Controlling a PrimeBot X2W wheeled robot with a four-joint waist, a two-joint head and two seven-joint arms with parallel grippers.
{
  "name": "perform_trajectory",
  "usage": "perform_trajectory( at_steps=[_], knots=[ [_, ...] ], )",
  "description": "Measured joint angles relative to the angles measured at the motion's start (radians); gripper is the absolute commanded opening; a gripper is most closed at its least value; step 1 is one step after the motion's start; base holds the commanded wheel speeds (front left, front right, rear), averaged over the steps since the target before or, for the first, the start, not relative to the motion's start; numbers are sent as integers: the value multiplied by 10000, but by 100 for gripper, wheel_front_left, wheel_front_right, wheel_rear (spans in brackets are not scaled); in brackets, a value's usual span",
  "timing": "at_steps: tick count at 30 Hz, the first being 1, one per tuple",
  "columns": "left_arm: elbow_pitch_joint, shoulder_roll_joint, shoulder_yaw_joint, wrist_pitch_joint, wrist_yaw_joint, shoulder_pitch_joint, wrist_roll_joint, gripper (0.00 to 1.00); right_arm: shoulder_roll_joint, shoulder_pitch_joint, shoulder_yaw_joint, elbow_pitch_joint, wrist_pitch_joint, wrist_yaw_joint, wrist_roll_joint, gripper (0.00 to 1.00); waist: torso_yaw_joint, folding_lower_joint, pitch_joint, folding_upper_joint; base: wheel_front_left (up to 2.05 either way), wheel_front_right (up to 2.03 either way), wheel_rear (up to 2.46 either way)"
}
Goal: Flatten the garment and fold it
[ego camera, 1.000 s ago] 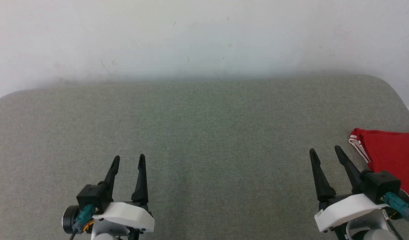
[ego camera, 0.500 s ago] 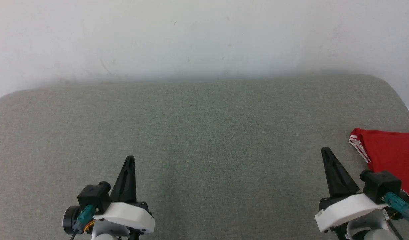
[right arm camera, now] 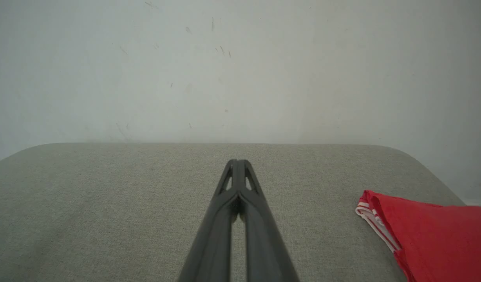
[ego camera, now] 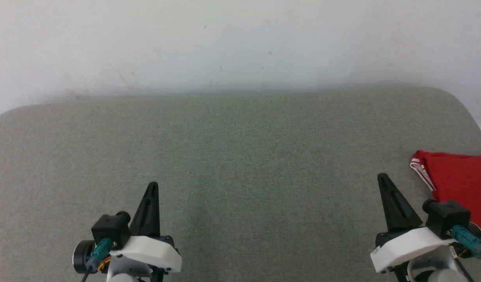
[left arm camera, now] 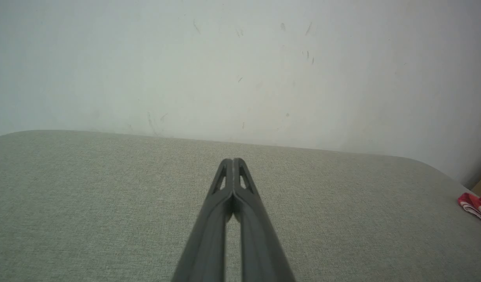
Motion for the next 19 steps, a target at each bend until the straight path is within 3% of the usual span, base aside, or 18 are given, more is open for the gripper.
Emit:
perform_trajectory(
  at_steps=[19],
  knots=[
    [-311, 0, 84, 370, 2, 1, 384, 0, 0, -1, -4, -23, 178, 0, -232, 0, -10, 1, 14, 0, 0, 0, 0]
  ],
)
